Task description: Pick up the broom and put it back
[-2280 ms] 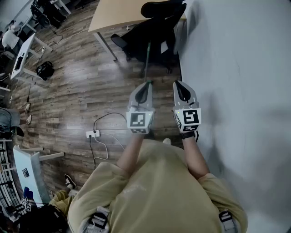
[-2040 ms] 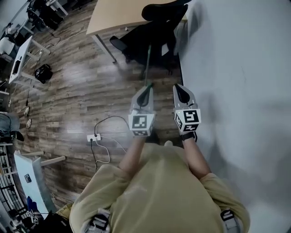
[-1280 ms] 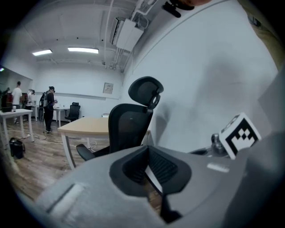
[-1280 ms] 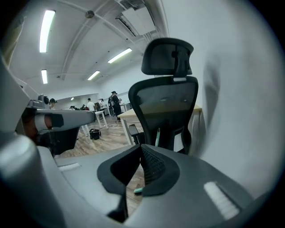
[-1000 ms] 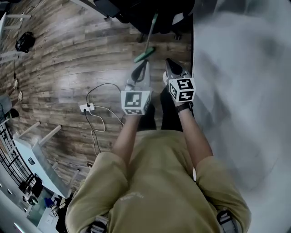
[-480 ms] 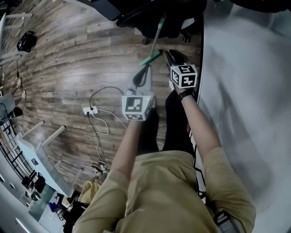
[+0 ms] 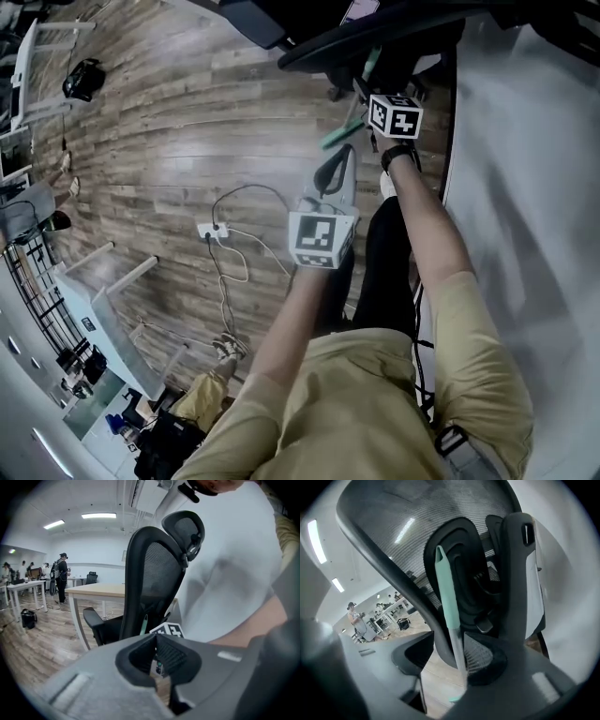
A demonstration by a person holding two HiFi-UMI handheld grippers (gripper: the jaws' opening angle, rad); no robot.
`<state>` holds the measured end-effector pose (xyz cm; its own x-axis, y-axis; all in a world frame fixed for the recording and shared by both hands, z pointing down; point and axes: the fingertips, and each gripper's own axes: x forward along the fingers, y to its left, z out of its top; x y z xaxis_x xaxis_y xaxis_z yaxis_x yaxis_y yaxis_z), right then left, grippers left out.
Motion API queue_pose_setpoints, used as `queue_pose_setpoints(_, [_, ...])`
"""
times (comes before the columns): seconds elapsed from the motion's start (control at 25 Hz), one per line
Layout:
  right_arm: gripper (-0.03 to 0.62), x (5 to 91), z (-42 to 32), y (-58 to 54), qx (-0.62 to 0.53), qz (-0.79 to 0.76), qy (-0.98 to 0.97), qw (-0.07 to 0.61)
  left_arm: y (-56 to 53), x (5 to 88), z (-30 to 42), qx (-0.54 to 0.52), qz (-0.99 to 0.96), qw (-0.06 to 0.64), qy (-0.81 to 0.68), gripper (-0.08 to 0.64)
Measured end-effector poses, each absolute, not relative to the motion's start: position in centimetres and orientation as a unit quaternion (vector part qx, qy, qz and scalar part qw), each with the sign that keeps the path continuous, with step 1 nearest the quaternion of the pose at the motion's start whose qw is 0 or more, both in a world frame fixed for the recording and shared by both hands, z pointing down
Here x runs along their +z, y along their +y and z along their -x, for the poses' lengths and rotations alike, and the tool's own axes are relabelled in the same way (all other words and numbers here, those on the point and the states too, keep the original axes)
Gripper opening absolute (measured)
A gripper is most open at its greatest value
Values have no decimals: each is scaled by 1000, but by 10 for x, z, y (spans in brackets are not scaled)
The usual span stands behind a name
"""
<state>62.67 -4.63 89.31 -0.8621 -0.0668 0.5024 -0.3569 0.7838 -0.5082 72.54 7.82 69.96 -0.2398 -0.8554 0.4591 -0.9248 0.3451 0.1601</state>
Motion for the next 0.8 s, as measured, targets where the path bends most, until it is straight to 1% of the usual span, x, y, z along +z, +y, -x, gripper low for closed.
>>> queue_pose_setpoints(0.08, [196,899,-619,-52,309,-128,-910,245,82,697,-724,75,-564,242,-786,0])
queue_pose_setpoints(0.16, [186,905,-614,-56,312,-133,-907,251,86,701,-724,79,-561,246,-786,0])
queue_pose_setpoints(0.2, [155,909,-613,-59,313,-134,-906,252,88,704,-724,83,-560,249,-786,0])
queue_pose_setpoints(0.24, [110,911,-614,-61,313,-136,-905,253,90,707,-725,84,-559,251,-786,0])
queue_pose_setpoints(0.36, [103,909,-623,-62,300,-135,-908,260,97,710,-729,76,-552,262,-788,0])
queue_pose_setpoints(0.48, [98,900,-635,-40,272,-106,-917,270,105,707,-731,71,-552,265,-787,-1])
queue_pose_setpoints(0.64, [88,885,-686,0,231,-87,-922,299,121,702,-744,56,-550,281,-785,0])
queue_pose_setpoints(0.8, [89,846,-724,25,225,-105,-926,283,143,685,-744,44,-546,296,-783,0])
